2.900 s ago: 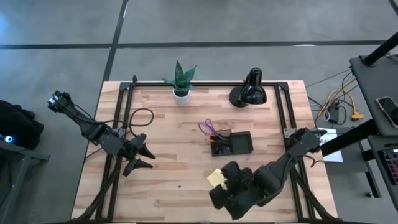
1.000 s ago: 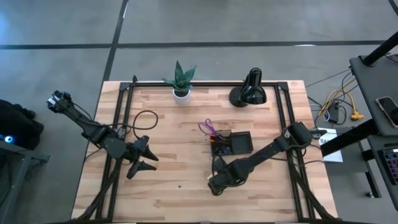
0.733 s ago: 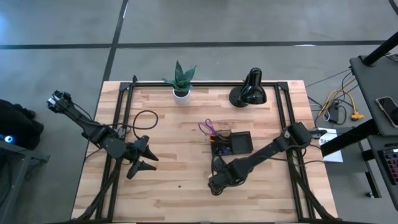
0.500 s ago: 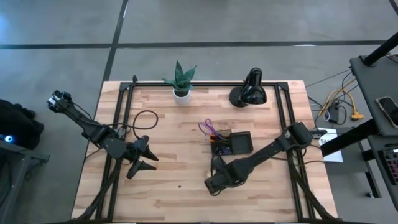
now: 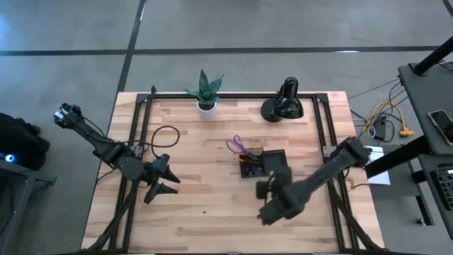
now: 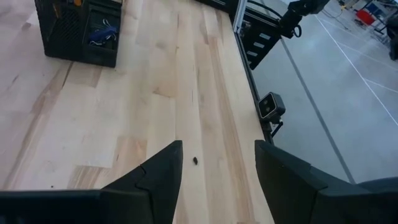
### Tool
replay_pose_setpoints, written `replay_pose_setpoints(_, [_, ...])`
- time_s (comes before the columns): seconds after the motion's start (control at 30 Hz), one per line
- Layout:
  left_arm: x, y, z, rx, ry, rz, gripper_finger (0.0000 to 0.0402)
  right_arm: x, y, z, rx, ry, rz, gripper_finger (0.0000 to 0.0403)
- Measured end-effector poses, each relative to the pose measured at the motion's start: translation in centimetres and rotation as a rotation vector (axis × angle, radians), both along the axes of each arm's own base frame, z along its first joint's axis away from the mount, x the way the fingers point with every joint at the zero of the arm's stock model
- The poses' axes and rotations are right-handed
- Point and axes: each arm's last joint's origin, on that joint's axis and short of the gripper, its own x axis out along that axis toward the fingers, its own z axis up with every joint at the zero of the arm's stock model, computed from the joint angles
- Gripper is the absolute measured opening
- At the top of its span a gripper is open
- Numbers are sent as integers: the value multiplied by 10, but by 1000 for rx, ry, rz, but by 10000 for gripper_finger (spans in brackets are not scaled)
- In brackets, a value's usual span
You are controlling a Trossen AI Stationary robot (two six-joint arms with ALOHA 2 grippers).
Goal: Pick and place office supplies into organizer
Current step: Put the yellow sticky note into the black desk organizer
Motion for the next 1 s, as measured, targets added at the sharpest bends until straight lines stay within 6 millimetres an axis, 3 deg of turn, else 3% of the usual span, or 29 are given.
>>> replay_pose_setpoints(0.27, [-1,1,0,-4,-1,1,182,-41,-61,5,-2,11,-113,12])
replay_pose_setpoints(0.37, [-1,0,0,-6,-3,2,182,-51,-82,2,61,-79,-120,12])
replay_pose_setpoints(0.47, [-1,1,0,-3,-1,3,182,-50,-101,-13,129,-169,-90,13])
replay_pose_setpoints(0.63, [0,1,0,-2,-4,22,182,-42,-123,-45,167,-178,-55,13])
replay_pose_setpoints(0.8, [0,1,0,-4,-5,25,182,-42,-136,-59,150,-128,-54,13])
replay_pose_setpoints(1.0, [0,1,0,-2,-5,26,182,-36,-145,-74,186,-184,-17,13])
